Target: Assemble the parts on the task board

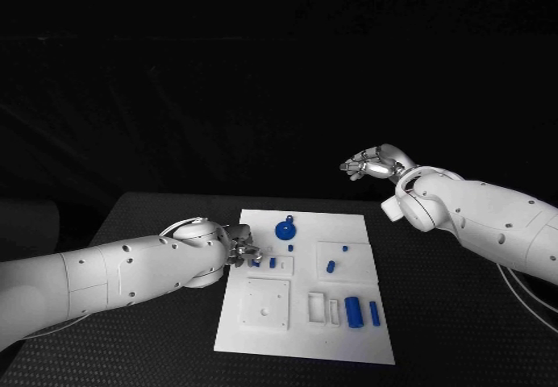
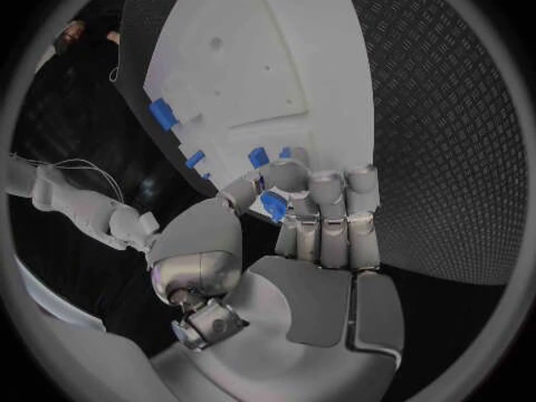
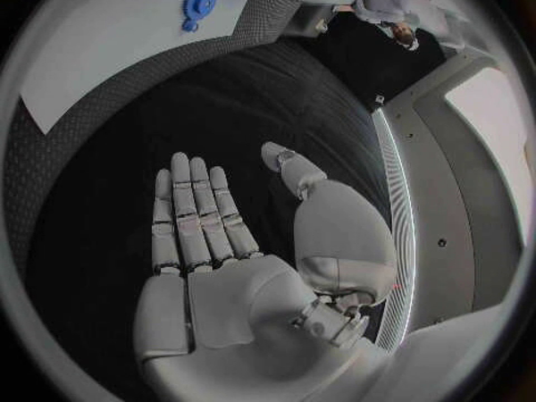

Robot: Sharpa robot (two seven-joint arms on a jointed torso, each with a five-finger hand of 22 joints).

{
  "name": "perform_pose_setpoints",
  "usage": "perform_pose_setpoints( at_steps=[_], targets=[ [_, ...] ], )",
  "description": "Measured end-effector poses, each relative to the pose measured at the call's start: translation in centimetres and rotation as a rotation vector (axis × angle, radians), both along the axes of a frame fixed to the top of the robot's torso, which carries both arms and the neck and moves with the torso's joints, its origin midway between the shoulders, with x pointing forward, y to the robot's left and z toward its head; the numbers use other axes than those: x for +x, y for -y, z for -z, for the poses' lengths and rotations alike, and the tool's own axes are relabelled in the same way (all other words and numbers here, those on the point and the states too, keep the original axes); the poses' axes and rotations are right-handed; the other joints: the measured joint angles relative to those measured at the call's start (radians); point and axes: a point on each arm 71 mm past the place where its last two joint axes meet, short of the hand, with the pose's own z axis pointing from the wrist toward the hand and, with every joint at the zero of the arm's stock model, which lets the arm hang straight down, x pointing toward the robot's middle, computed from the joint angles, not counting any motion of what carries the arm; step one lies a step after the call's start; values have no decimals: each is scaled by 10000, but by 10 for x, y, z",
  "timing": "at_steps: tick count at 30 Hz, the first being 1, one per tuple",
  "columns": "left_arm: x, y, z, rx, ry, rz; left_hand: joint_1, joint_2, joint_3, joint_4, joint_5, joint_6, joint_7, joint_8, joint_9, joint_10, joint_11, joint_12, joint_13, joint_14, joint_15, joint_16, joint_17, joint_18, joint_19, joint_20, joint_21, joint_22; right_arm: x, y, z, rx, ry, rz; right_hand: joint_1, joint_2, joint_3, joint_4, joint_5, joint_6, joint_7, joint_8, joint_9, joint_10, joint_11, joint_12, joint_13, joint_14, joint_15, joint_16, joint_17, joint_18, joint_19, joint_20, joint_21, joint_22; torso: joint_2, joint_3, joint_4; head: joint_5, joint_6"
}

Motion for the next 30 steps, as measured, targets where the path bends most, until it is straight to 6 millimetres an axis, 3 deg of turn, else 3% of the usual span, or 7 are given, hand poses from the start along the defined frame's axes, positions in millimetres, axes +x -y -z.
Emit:
perform_pose_setpoints(
  at_steps=[30],
  targets=[
    [1,3,2,295,254,202,54,-53,-36,80,-137,0,0,53,7,-33,33,37,-8,43,-11,0,1,-36,0,0,0,-4,0,0,0,0,-20,-25,0,0,-28,28,38,0,0,0,-7,0,0,0,0,0,0,0,11,-1,0,0,0,11,1,0,-7,12,-109]
  ],
)
